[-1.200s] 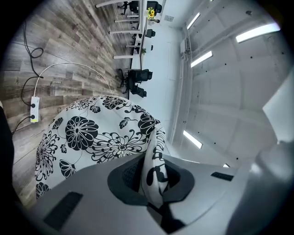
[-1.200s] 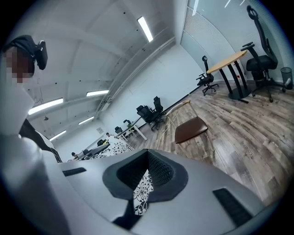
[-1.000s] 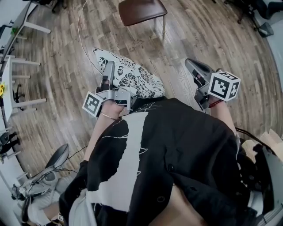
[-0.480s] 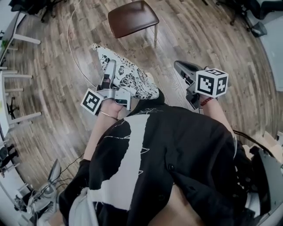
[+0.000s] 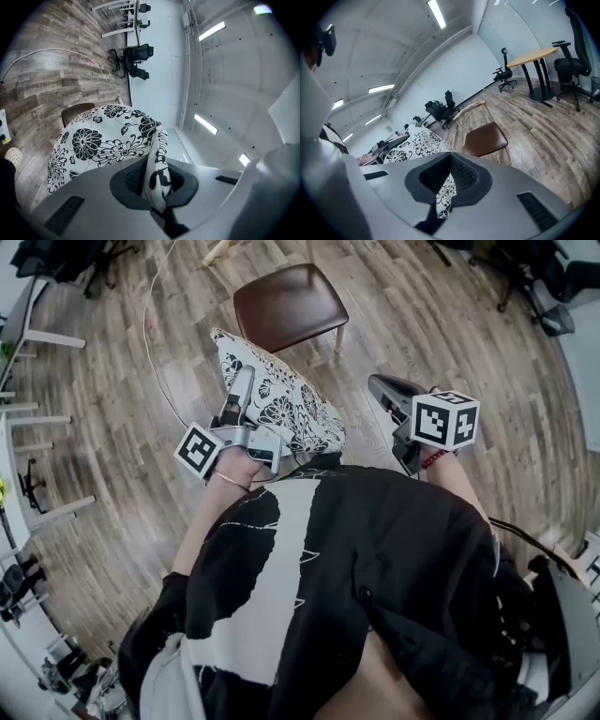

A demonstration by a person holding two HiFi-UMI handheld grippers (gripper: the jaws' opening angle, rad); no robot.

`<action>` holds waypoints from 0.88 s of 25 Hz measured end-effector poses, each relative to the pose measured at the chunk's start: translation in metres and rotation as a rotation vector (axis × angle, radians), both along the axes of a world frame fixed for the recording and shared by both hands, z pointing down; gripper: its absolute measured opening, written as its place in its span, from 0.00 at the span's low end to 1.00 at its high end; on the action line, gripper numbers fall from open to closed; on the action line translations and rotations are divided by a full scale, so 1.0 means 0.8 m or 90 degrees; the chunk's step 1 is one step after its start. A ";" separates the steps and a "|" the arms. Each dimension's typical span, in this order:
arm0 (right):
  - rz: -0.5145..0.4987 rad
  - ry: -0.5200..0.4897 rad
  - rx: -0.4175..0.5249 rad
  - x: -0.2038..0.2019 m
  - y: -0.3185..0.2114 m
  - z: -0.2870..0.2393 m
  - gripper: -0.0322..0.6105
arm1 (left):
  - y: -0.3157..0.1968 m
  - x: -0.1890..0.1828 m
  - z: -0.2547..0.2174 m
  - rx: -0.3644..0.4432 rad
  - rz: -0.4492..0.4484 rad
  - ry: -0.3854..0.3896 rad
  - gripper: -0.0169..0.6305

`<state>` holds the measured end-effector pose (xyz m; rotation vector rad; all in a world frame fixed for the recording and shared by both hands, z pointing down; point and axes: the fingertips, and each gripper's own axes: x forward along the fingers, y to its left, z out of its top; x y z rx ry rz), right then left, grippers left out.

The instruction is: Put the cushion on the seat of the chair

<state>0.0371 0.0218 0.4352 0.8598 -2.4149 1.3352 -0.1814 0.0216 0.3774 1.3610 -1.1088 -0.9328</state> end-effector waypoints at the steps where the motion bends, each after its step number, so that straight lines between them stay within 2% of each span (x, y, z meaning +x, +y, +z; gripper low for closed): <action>1: 0.000 0.000 0.000 -0.002 0.001 0.003 0.07 | -0.003 0.000 -0.001 0.006 0.007 -0.003 0.06; 12: 0.033 0.002 0.019 -0.002 -0.010 0.009 0.07 | -0.012 -0.005 0.005 0.037 0.016 -0.015 0.06; 22: 0.008 0.006 0.013 -0.007 -0.014 0.012 0.07 | -0.006 -0.005 0.010 0.032 0.000 -0.013 0.06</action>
